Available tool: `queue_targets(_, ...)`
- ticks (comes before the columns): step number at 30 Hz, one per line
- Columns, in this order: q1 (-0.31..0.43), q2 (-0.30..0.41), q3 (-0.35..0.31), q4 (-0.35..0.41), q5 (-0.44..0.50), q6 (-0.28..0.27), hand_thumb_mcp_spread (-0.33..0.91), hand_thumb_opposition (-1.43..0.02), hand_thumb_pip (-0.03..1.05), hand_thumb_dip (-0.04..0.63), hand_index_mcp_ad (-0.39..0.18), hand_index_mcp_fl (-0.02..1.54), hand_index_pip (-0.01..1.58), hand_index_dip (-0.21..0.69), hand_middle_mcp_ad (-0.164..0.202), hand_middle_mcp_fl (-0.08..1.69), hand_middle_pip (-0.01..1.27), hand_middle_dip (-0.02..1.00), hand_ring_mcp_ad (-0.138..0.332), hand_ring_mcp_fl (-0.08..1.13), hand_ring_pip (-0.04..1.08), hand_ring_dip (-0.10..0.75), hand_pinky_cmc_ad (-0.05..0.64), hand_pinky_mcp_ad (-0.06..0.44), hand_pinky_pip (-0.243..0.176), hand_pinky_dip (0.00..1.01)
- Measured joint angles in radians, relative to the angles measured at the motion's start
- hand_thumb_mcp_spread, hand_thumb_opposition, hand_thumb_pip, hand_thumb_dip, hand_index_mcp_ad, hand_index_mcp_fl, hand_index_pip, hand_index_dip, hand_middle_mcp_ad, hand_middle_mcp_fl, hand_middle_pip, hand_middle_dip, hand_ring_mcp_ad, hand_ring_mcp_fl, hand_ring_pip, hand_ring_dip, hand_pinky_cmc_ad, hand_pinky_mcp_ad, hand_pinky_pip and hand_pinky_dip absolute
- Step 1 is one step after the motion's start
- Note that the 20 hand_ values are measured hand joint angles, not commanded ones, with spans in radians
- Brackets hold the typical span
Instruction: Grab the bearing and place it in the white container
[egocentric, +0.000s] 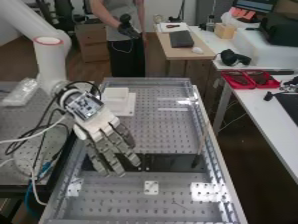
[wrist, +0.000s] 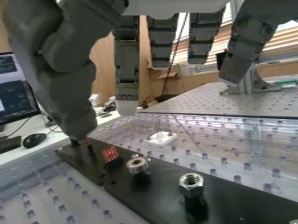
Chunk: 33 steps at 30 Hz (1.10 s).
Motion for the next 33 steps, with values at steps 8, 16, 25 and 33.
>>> queue_targets(8,-0.029,-0.033,-0.014,0.102,-0.031,-0.041,0.35,-0.79,0.71,0.237,-0.070,0.02,1.43,0.185,0.063,0.01,0.13,0.22,0.182,0.00,0.14,0.138,0.417,0.319,-0.106,0.47)
queue_targets(16,-0.058,-0.051,-0.023,0.139,-0.096,-0.067,0.35,-0.79,0.71,0.237,-0.070,0.04,1.44,0.185,0.059,0.02,0.13,0.22,0.171,0.00,0.13,0.138,0.401,0.312,-0.106,0.48)
queue_targets(25,-0.090,-0.072,-0.021,0.148,-0.164,-0.070,0.35,-0.79,0.71,0.237,-0.070,0.04,1.46,0.185,0.063,0.02,0.13,0.22,0.169,0.00,0.15,0.133,0.387,0.309,-0.106,0.51)
queue_targets(33,-0.108,-0.087,-0.011,0.145,-0.197,-0.068,0.35,-0.79,0.71,0.237,-0.073,-0.01,1.44,0.185,0.059,0.02,0.13,0.22,0.173,0.00,0.16,0.122,0.384,0.309,-0.106,0.52)
